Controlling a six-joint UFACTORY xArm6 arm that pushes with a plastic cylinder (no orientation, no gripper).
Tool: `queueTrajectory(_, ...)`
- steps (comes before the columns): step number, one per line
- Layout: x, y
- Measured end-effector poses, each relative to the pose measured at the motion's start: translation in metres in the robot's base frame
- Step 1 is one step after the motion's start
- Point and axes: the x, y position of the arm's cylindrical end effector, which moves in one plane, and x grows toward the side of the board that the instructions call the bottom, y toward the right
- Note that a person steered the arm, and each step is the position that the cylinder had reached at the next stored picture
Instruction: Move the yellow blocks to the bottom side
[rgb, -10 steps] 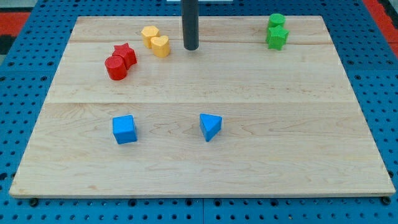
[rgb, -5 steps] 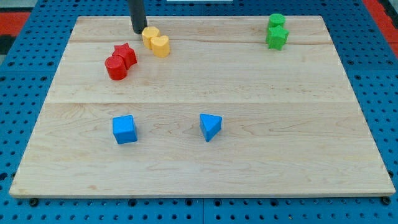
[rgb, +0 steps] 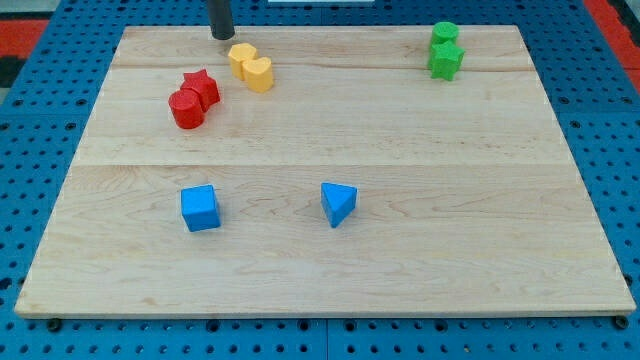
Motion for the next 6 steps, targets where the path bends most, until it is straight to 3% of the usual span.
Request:
queueTrajectory(1,0.003,0.039)
queueTrajectory(4,0.031,0.029)
queueTrajectory(6,0.025,0.018)
